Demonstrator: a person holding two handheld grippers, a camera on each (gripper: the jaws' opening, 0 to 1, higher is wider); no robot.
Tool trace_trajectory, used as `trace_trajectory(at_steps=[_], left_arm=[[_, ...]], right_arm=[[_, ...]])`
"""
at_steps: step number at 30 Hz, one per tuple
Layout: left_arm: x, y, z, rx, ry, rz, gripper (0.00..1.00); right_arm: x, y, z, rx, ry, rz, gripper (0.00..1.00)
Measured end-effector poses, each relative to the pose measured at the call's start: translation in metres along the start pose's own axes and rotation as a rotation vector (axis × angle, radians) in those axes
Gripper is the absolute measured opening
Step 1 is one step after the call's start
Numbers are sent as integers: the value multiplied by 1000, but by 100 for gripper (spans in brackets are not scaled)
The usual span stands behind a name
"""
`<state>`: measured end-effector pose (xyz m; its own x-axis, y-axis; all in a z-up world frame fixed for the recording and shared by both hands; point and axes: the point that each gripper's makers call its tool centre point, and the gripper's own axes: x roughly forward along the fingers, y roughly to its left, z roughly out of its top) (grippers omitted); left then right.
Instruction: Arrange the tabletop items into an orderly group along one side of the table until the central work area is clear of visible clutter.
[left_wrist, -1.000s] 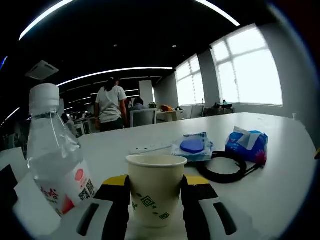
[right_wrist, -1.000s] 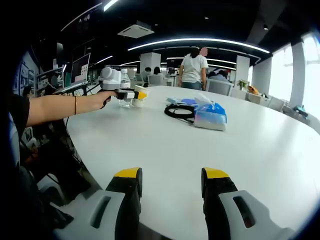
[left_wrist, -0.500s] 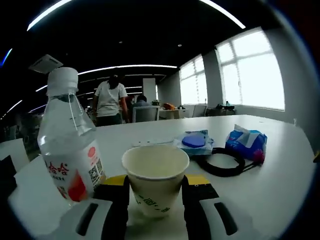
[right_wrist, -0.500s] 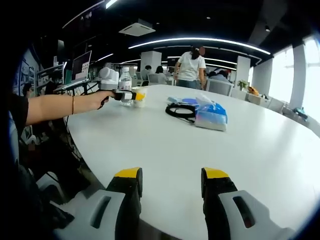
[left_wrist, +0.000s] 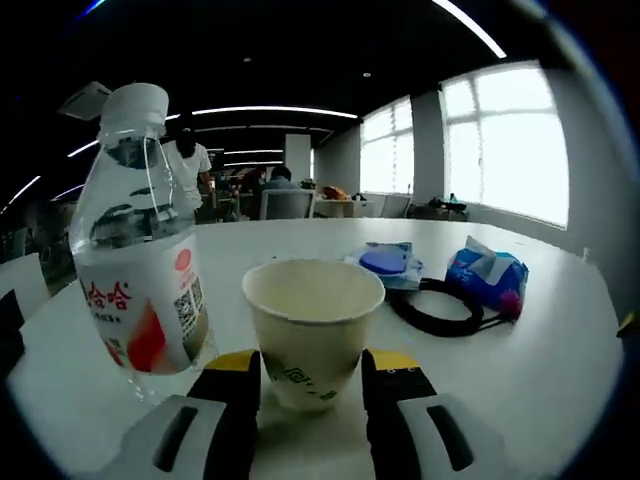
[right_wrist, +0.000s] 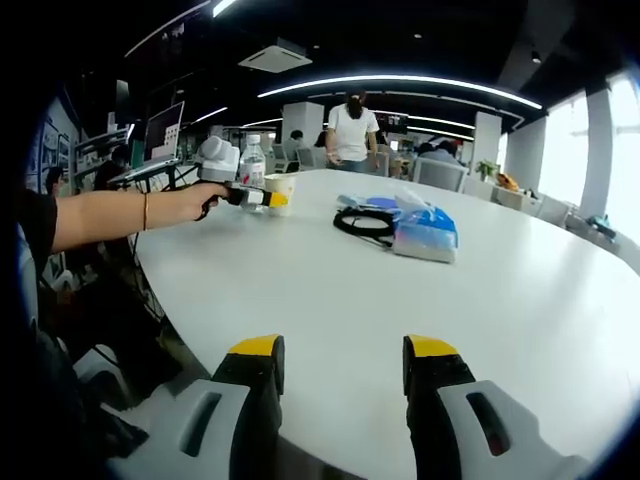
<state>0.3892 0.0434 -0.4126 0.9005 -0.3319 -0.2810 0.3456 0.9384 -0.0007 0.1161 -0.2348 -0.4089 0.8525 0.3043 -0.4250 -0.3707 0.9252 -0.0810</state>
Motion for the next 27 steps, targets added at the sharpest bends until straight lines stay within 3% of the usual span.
trace_trajectory(at_steps=[5,7,10,27], left_arm=[[-5,-8,6,30,-19,-23,43],[-8,-13,17,-21,-79,-35,51],[-10,-16,16,-3,-63,-36,60],[-33,-15,16,17,-65,-30,64]], right_arm=[[0,0,0,-3,3,-2,46],[0,1,0,-4,2,1,46],[1,3,1,-8,3,8,46],[1,9,4,-17,-5,23,47]])
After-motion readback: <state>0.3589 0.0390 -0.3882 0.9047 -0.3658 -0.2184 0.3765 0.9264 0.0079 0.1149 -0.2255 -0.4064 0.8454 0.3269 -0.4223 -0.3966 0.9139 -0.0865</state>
